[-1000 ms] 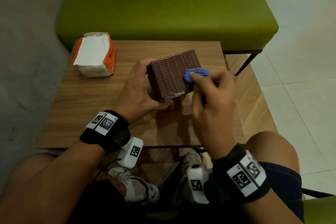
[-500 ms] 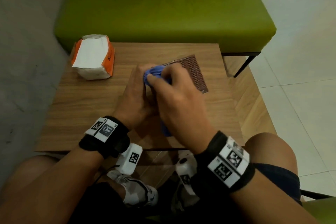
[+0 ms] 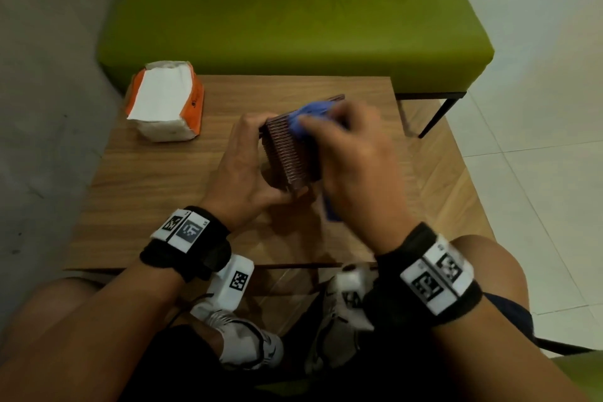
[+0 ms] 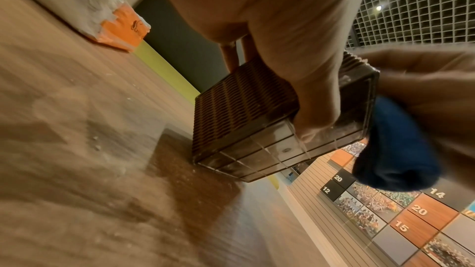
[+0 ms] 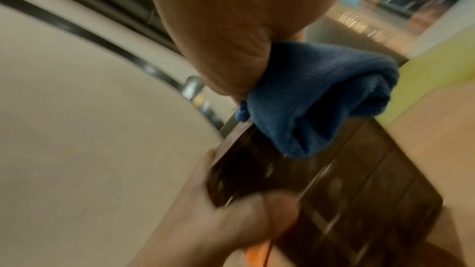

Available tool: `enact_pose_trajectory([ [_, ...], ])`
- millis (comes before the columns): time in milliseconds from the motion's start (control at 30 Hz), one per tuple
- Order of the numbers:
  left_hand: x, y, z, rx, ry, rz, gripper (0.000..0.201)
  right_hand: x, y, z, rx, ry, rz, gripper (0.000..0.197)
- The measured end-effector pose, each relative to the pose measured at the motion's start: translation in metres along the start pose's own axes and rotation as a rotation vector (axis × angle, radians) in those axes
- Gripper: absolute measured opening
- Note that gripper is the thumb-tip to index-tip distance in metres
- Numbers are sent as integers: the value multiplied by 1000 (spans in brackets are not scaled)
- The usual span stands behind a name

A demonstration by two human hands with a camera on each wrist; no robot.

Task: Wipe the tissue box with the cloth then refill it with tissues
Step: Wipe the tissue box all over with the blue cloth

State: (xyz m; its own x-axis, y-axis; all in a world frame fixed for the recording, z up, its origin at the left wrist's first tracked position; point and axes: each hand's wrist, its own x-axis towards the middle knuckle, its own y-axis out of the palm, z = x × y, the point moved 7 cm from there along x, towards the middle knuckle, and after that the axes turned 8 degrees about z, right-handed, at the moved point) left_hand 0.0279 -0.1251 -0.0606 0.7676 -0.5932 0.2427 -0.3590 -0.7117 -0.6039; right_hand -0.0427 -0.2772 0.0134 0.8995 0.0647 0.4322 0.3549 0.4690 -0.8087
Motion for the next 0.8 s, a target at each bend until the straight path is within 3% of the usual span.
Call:
enact_pose_trajectory([
  [100,0,-1,3,40,-5,-6,104,2,-17,-48,22,272,-192,28],
  [167,0,0,1,40,6,3,103,-8,-13,-40,-1,328,-203,30],
  [233,0,1,-1,46,21,4,98,-17,-3,-5,-7,210,-133,31],
  [300,0,2,-1,10,14,9,92,-26,12,30,-11,5,27,32],
  [367,2,1,0,-26,7,9,93,-25,15,34,-11,-95,104,31],
  [533,0,-1,0,39,42,-6,104,-9,-18,-38,115,190,-132,29],
  [667,0,1,11,-14,31,32,116,-11,-13,-42,101,198,-106,29],
  [800,-1,15,45,-85,-152,125,129,-10,-17,-52,139,221,-122,30],
])
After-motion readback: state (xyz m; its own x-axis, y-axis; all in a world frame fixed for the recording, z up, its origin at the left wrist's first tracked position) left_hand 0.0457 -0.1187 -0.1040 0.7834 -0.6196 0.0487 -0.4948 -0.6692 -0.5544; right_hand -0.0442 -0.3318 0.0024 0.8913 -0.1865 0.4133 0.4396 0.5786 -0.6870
